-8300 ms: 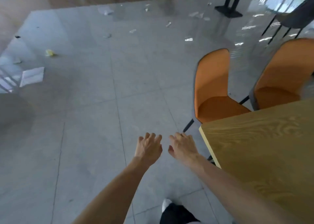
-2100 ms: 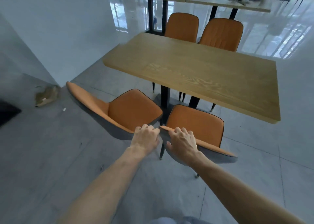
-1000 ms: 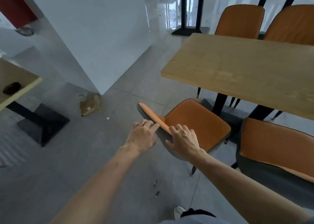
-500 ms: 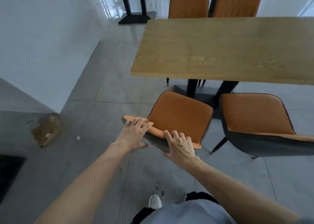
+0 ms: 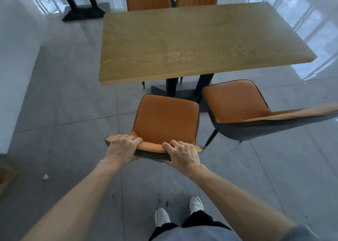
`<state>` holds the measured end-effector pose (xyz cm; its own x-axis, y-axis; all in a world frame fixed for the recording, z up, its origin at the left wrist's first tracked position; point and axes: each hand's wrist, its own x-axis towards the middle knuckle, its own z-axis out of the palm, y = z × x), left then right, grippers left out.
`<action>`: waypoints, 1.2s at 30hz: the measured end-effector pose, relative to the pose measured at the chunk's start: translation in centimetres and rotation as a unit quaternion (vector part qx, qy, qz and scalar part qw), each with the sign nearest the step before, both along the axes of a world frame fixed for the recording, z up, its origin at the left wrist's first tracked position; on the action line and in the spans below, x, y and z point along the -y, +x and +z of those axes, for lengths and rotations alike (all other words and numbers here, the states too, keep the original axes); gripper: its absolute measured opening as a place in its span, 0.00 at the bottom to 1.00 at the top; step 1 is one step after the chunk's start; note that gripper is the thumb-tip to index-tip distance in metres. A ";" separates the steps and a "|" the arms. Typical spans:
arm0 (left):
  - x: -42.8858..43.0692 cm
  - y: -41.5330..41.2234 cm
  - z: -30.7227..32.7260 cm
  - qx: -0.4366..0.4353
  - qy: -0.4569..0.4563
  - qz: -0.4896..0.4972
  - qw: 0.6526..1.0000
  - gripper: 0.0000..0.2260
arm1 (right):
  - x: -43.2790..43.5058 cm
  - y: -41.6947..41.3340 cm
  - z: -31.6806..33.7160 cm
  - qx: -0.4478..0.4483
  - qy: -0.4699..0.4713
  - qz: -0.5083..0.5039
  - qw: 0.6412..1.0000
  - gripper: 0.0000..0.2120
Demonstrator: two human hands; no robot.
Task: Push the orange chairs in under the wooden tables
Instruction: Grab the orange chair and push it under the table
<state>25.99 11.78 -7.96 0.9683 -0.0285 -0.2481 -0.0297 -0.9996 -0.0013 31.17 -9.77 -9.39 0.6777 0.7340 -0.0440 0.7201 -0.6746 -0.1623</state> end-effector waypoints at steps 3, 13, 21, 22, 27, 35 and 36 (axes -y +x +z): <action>0.9 0.2 -0.1 0.009 0.004 0.007 1.000 0.19 | 0.8 0.8 -0.1 0.015 0.003 0.015 1.000 0.23; 7.6 3.6 -0.8 0.011 0.015 0.041 0.999 0.16 | 6.9 6.3 0.0 -0.014 0.008 0.039 0.999 0.19; 14.2 6.4 -0.3 0.042 0.011 0.105 0.994 0.08 | 12.1 11.8 0.0 -0.025 0.013 0.083 0.996 0.16; 14.9 6.8 -0.3 0.045 0.011 0.114 0.992 0.08 | 12.5 12.5 0.0 -0.024 0.016 0.087 0.996 0.17; 15.9 8.0 -0.6 0.049 0.023 0.132 0.990 0.11 | 13.4 14.5 -0.3 -0.011 0.034 0.122 0.992 0.20; 17.3 8.6 -0.9 0.049 0.029 0.151 0.987 0.13 | 14.5 15.8 -0.6 0.002 0.056 0.154 0.986 0.18; 17.4 8.6 -0.9 0.048 0.031 0.152 0.987 0.13 | 14.6 15.8 -0.6 0.005 0.059 0.157 0.986 0.18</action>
